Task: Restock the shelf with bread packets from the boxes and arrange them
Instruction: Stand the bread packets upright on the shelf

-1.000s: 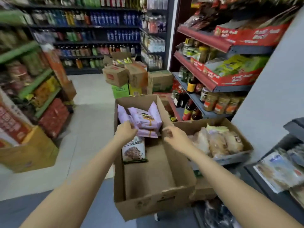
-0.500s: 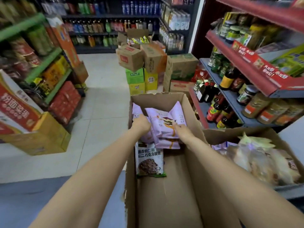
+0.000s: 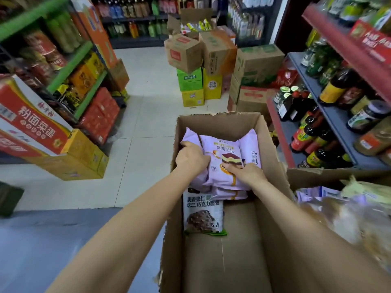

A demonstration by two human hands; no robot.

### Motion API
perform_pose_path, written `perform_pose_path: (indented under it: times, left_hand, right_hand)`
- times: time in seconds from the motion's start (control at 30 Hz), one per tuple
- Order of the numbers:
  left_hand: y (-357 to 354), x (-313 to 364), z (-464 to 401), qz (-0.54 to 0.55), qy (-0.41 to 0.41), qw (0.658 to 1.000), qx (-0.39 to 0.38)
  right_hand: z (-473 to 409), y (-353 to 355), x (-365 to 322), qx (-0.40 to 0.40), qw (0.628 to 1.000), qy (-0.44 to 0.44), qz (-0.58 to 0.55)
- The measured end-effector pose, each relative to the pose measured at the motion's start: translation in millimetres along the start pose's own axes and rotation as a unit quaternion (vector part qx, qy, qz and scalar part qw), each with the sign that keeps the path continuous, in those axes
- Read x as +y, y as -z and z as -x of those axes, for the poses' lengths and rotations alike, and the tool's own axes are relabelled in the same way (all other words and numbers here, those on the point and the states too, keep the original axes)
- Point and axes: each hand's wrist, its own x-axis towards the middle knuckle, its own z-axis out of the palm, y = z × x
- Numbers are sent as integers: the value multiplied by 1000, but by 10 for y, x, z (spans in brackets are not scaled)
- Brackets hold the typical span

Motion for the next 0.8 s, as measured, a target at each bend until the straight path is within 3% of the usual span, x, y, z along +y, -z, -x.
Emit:
perform_pose_path:
  times: [0.13, 0.23, 0.33, 0.47, 0.57, 0.8]
  left_hand:
    - [110, -38, 28, 49, -25, 998, 34]
    - [251, -75, 134, 84, -58, 993, 53]
    - [425, -110, 323, 143, -109, 978, 107]
    - [666, -131, 675, 262, -184, 936, 146]
    - [807, -79, 989, 359, -219, 900, 112]
    - [816, 566, 1865, 439, -312, 842, -18]
  right_hand:
    - [50, 52, -40, -28, 975, -60, -213]
    - [157, 122, -23, -121, 909, -92, -387]
    - [479, 237, -54, -189, 835, -34, -516]
    - [1005, 399, -77, -93, 820, 97, -557]
    - [1507, 614, -13, -33, 796, 139, -588]
    - [2652, 1234, 556, 114, 741, 203, -630]
